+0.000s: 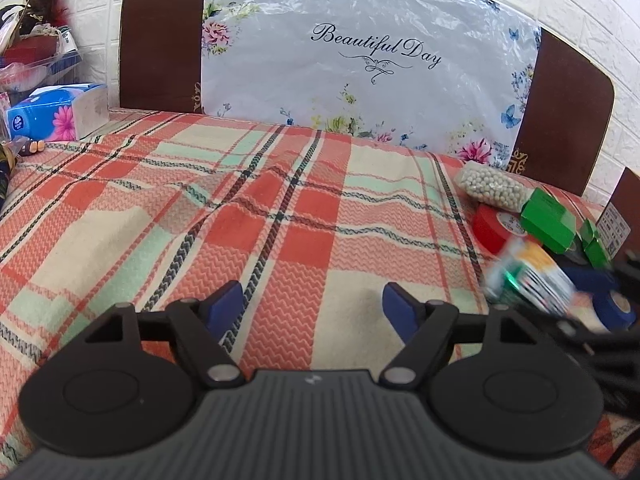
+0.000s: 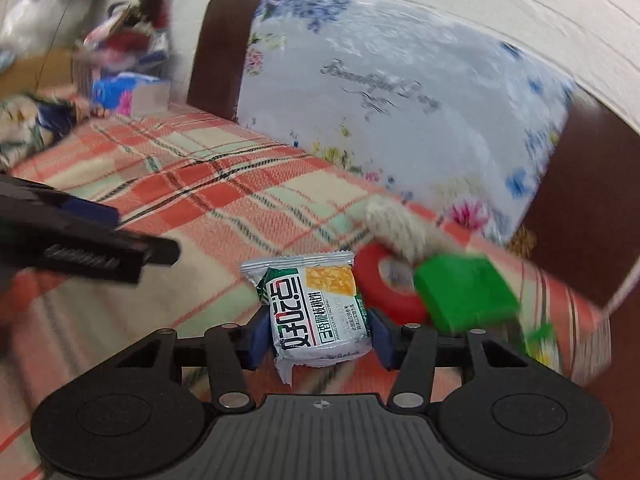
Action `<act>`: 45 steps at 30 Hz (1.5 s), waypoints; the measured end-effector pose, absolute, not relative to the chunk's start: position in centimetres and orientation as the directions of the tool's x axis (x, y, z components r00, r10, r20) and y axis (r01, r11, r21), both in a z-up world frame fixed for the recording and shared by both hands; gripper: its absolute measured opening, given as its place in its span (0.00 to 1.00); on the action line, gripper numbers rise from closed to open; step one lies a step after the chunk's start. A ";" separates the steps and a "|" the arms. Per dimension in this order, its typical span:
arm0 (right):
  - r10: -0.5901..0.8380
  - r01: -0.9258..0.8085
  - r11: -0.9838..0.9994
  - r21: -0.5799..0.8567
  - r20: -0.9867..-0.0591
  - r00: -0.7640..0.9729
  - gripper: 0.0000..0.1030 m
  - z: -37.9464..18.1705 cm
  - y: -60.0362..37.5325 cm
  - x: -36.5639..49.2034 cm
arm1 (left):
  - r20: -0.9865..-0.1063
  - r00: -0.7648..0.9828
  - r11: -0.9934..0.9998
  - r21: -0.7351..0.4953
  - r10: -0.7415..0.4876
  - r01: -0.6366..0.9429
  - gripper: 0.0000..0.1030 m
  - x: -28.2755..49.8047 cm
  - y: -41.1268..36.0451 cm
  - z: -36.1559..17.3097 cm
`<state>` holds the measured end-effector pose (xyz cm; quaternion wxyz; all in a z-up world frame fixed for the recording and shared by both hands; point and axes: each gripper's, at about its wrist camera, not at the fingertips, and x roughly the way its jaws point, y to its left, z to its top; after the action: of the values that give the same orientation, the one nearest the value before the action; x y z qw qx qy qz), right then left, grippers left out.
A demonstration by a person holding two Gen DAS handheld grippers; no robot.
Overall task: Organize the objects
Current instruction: 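Move the left gripper to the snack packet and grasp it, then carry the snack packet into the brown box and release it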
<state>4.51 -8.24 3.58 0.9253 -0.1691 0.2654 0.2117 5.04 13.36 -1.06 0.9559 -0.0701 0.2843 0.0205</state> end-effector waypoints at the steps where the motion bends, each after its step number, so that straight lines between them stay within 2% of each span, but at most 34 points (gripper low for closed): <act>1: 0.303 -0.470 0.866 -0.168 -0.572 0.763 0.48 3.5 -9.3 3.3 | -0.549 0.836 0.990 -0.116 0.001 -0.077 0.77 5.1 13.2 -1.1; 4: 0.290 -0.413 0.907 -0.084 -0.585 0.757 0.49 2.8 -12.9 -1.0 | -0.568 0.823 0.994 -0.092 -0.003 -0.060 0.82 5.4 12.8 -1.0; 6: 0.258 -0.369 0.926 -0.076 -0.585 0.769 0.49 2.7 -15.1 -3.8 | -0.593 0.805 0.997 -0.067 -0.005 -0.043 0.85 6.0 12.4 -0.8; 7: 0.232 -0.343 0.935 -0.085 -0.584 0.778 0.49 2.7 -16.0 -5.0 | -0.609 0.793 0.998 -0.057 -0.009 -0.033 0.84 6.5 12.0 -0.5; 8: 0.207 -0.317 0.944 -0.092 -0.584 0.785 0.50 2.6 -17.0 -6.0 | -0.626 0.780 0.998 -0.063 -0.021 -0.024 0.78 7.0 11.6 -0.1; 10: 0.171 -0.269 0.959 -0.084 -0.586 0.792 0.59 2.3 -18.6 -7.8 | -0.637 0.764 0.990 -0.139 -0.100 0.014 0.71 7.5 10.7 1.6; 13: 0.153 -0.226 0.973 -0.054 -0.585 0.797 0.64 2.0 -20.3 -9.1 | -0.590 0.777 0.973 -0.190 -0.220 0.131 0.71 6.7 7.0 4.9; 16: 0.159 -0.221 0.975 -0.037 -0.580 0.799 0.65 2.0 -20.9 -9.4 | -0.561 0.747 0.935 -0.208 -0.356 0.289 0.75 5.1 2.3 7.1; 17: 0.161 -0.226 0.973 -0.042 -0.577 0.801 0.66 2.0 -20.9 -9.5 | -0.564 0.725 0.918 -0.214 -0.396 0.335 0.81 4.6 0.8 7.4; 19: 0.168 -0.243 0.969 -0.055 -0.573 0.802 0.73 2.0 -20.8 -9.5 | -0.590 0.681 0.896 -0.199 -0.434 0.398 0.88 3.6 -1.7 7.1; 24: 0.185 -0.267 0.962 -0.062 -0.572 0.799 0.75 1.8 -20.8 -9.6 | -0.700 0.526 0.851 -0.232 -0.483 0.472 0.88 3.3 -4.6 3.5; 27: 0.199 -0.273 0.961 -0.044 -0.578 0.792 0.75 1.8 -21.0 -9.1 | -0.730 0.443 0.827 -0.300 -0.520 0.476 0.87 3.5 -4.5 1.3; 29: 0.207 -0.281 0.959 -0.040 -0.578 0.790 0.74 1.7 -21.0 -8.8 | -0.734 0.411 0.812 -0.329 -0.541 0.482 0.81 3.5 -4.5 0.4; 30: 0.214 -0.287 0.957 -0.037 -0.579 0.787 0.68 1.7 -20.9 -8.6 | -0.732 0.416 0.810 -0.315 -0.540 0.495 0.78 3.4 -4.6 0.4; 31: 0.228 -0.299 0.954 -0.029 -0.577 0.784 0.55 1.7 -20.9 -8.5 | -0.729 0.400 0.794 -0.324 -0.556 0.514 0.62 3.4 -4.7 0.5; 32: 0.231 -0.302 0.953 -0.030 -0.571 0.787 0.49 1.8 -20.8 -8.4 | -0.727 0.368 0.773 -0.350 -0.580 0.529 0.46 3.4 -4.9 0.5; 37: 0.227 -0.293 0.954 -0.056 -0.501 0.835 0.45 3.0 -20.8 -8.1 | -0.707 0.421 0.760 -0.253 -0.568 0.599 0.46 3.1 -6.5 3.5; 45: 0.125 -0.167 0.971 -0.172 -0.232 0.965 0.45 8.6 -22.7 -6.5 | -0.554 0.551 0.714 -0.116 -0.624 0.691 0.46 4.5 -10.1 11.4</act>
<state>-6.45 -22.70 8.58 0.9866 -0.0952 0.1103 0.0738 4.46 -10.12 11.42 0.8788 0.0578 0.2907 -0.3739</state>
